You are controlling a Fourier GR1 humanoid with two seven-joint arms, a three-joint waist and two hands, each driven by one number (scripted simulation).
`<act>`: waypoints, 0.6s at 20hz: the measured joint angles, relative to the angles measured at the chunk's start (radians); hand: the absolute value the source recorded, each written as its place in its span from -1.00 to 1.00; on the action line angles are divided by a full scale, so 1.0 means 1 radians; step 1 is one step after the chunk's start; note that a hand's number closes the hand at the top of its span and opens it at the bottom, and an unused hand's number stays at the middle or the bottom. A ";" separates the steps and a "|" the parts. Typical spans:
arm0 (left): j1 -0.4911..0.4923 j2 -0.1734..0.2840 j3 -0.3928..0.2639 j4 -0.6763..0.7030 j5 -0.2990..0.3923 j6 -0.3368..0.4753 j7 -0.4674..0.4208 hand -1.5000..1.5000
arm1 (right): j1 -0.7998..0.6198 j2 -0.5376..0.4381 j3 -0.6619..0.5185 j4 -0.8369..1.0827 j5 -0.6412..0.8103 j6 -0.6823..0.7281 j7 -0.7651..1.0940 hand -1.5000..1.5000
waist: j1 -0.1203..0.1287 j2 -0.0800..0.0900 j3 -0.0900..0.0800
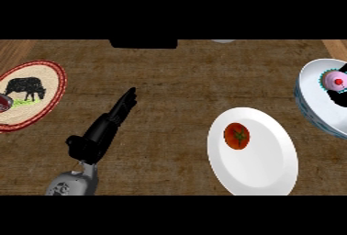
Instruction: Pick the cupcake from the plate and place it in the bowl
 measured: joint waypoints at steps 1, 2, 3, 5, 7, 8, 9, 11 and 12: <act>0.000 0.000 0.000 -0.001 -0.001 0.001 0.000 0.00 | -0.007 -0.002 -0.010 0.044 -0.017 0.022 -0.011 -1.00 | 0.001 0.000 0.000; -0.002 0.003 0.003 -0.003 0.002 -0.003 0.003 0.00 | -0.022 -0.011 -0.019 0.090 -0.034 0.043 -0.033 -1.00 | 0.002 0.001 0.000; 0.001 -0.003 -0.003 0.000 -0.005 0.002 0.000 0.00 | -0.034 -0.015 -0.025 0.136 -0.047 0.054 -0.061 -1.00 | 0.002 0.001 0.000; -0.010 0.006 0.011 0.005 0.002 -0.006 -0.001 0.00 | -0.073 -0.030 -0.037 0.222 -0.070 0.067 -0.126 -1.00 | 0.003 0.001 0.001; 0.001 0.000 0.000 -0.021 0.001 -0.003 0.022 0.00 | -0.113 -0.043 -0.055 0.297 -0.089 0.059 -0.187 -1.00 | 0.004 0.000 0.001; 0.002 -0.002 0.000 -0.014 -0.001 -0.004 0.015 0.00 | -0.135 -0.048 -0.064 0.334 -0.097 0.048 -0.213 -1.00 | 0.003 0.001 0.001; 0.005 -0.005 -0.007 -0.018 -0.005 -0.003 0.016 0.00 | -0.153 -0.054 -0.076 0.373 -0.104 0.031 -0.240 -1.00 | 0.004 0.001 0.001; 0.005 0.001 0.002 -0.024 0.001 -0.008 0.023 0.00 | -0.174 -0.055 -0.099 0.416 -0.121 -0.003 -0.271 -1.00 | 0.001 0.000 0.001; 0.013 0.006 0.006 -0.022 0.004 -0.015 0.014 0.00 | -0.184 -0.052 -0.117 0.434 -0.136 -0.022 -0.280 -1.00 | 0.001 0.000 0.001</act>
